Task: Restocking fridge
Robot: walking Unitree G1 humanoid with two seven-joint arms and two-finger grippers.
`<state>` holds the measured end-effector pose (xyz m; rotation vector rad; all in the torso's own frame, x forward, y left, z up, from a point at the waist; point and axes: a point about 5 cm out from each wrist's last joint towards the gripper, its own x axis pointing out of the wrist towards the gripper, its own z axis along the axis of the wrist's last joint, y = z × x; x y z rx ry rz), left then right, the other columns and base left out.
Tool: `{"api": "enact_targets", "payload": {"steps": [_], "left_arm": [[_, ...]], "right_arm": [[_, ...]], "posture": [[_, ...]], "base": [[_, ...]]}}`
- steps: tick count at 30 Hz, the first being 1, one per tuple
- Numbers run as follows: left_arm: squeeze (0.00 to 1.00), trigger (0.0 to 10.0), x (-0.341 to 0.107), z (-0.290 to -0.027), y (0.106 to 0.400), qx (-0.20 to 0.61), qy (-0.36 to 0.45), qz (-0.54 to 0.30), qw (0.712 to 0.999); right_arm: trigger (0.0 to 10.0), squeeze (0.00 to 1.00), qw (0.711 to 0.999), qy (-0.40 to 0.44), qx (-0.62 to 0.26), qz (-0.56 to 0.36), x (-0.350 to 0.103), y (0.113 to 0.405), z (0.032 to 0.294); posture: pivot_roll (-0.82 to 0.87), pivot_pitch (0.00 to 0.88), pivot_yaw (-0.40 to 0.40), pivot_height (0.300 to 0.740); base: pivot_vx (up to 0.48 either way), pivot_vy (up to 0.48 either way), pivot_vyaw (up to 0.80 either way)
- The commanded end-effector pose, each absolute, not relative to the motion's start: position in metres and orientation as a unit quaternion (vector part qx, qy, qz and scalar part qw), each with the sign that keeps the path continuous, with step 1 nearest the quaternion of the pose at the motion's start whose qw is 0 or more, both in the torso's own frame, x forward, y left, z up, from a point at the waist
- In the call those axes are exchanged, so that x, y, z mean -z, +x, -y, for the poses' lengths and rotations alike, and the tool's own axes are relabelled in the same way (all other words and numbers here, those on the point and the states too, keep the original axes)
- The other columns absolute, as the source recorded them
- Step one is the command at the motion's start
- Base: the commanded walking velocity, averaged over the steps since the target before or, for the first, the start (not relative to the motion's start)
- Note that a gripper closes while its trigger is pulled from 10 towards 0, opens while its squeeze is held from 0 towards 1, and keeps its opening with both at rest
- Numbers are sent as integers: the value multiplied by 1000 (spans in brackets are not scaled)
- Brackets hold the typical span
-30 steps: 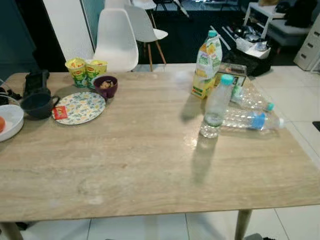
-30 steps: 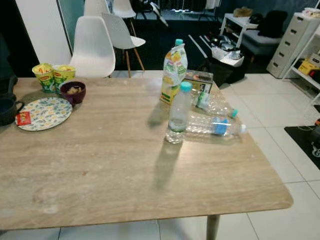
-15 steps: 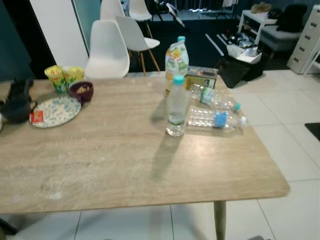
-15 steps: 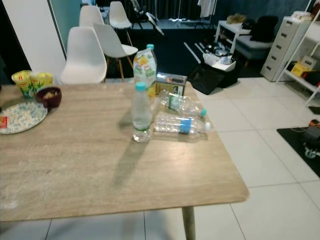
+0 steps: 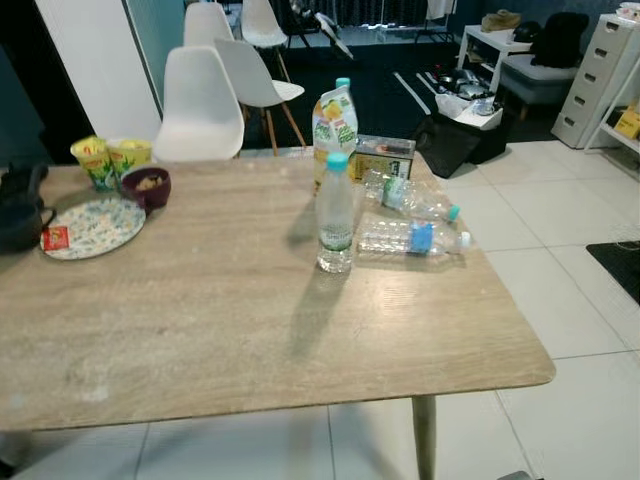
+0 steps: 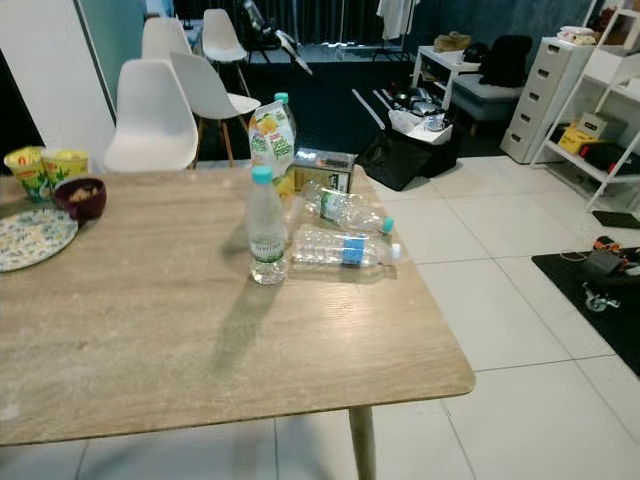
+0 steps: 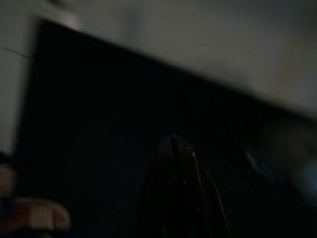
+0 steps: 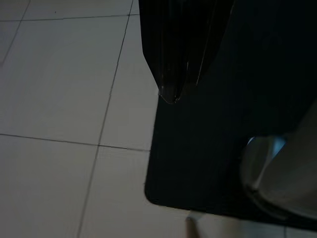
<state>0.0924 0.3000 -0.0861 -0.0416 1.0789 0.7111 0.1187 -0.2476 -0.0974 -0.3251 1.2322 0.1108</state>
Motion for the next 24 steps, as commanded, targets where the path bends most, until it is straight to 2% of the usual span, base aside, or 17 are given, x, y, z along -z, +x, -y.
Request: {"api": "enact_targets", "payload": {"steps": [1, 5, 10, 13, 14, 17, 18, 19, 22, 24], "left_arm": [[0, 10000, 87, -306, 79, -366, -29, -508, 779], [0, 10000, 75, -333, 65, -454, -33, -480, 750], [0, 10000, 66, -348, 63, -509, -41, -450, 732], [0, 10000, 60, -359, 55, -567, -59, -424, 703], [0, 10000, 60, -359, 55, -567, -59, -424, 703], [0, 10000, 52, -373, 38, -636, -85, -384, 664], [0, 10000, 52, -373, 38, -636, -85, -384, 664], [0, 10000, 44, -384, 27, -677, -97, -352, 639], [0, 10000, 34, -397, 17, -721, -112, -309, 610], [0, 10000, 27, -404, 14, -738, -115, -286, 600]], "right_arm": [[10000, 0, 802, -147, -49, -576, 98, 118, 247], [10000, 0, 802, -148, -52, -576, 99, 117, 245], [10000, 0, 801, -152, -56, -576, 99, 117, 244], [10000, 0, 800, -162, -63, -575, 98, 119, 245], [10000, 0, 800, -162, -63, -575, 98, 119, 245], [10000, 0, 798, -173, -71, -573, 96, 123, 247], [10000, 0, 798, -173, -71, -573, 96, 123, 247], [10000, 0, 799, -177, -73, -571, 95, 126, 249], [10000, 0, 798, -185, -77, -569, 93, 129, 251], [10000, 0, 798, -187, -78, -567, 92, 132, 251]], "posture": [[20, 0, -38, 740], [19, 0, -37, 740], [17, 0, -36, 740], [31, 0, -52, 740], [31, 0, -52, 740], [48, 0, -75, 740], [48, 0, -75, 740], [57, 0, -86, 740], [70, 0, -99, 740], [77, 0, -108, 740]], "base": [[0, 0, 0], [0, 0, 0], [0, 0, 0], [0, 0, 0], [0, 0, 0], [0, 0, 0], [0, 0, 0], [0, 0, 0], [0, 0, 0], [0, 0, 0]]}}
